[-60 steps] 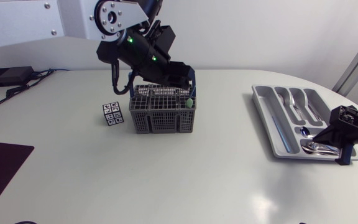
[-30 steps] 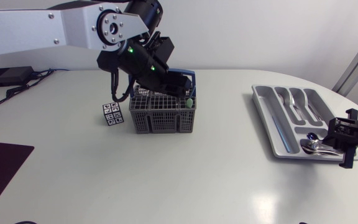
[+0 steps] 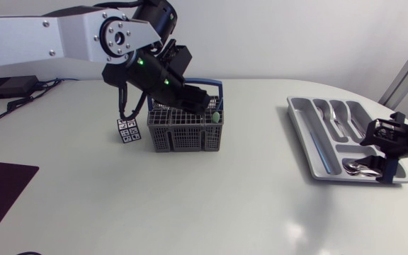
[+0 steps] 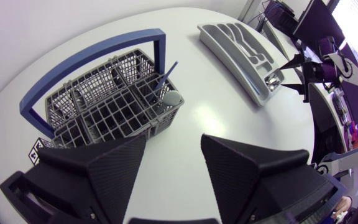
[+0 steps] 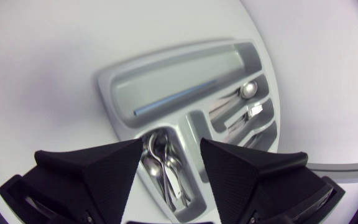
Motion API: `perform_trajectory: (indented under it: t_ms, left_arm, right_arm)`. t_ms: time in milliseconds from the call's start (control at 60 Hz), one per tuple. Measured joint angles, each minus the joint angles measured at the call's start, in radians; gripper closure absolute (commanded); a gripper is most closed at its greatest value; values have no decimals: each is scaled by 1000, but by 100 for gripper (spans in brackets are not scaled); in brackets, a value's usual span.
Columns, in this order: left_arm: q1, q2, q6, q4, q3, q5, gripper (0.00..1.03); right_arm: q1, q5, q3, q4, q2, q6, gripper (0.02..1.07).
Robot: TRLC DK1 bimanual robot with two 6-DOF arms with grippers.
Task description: Transfer all utensils from the basket to the drawer tray.
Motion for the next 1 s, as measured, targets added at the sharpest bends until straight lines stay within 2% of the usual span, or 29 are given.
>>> perform_trajectory:
  t_ms: [217,533,817,917,1000]
  left_arm:
    - [9,-14,27,21,-43,-3,41]
    - [30,-57,91,87,-127,-2,41]
    - [45,-60,154,147,-192,10,41]
    - [51,-61,167,177,-219,20,41]
    - [54,-68,183,200,-243,22,41]
  right_arm:
    - [261,-3,12,-55,-81,303,32]
    - [620,-26,113,-58,-45,779,33]
    - [739,-82,286,-33,134,1064,34]
    - [769,-83,318,-7,179,1127,43]
    - [793,-85,340,27,214,1177,45]
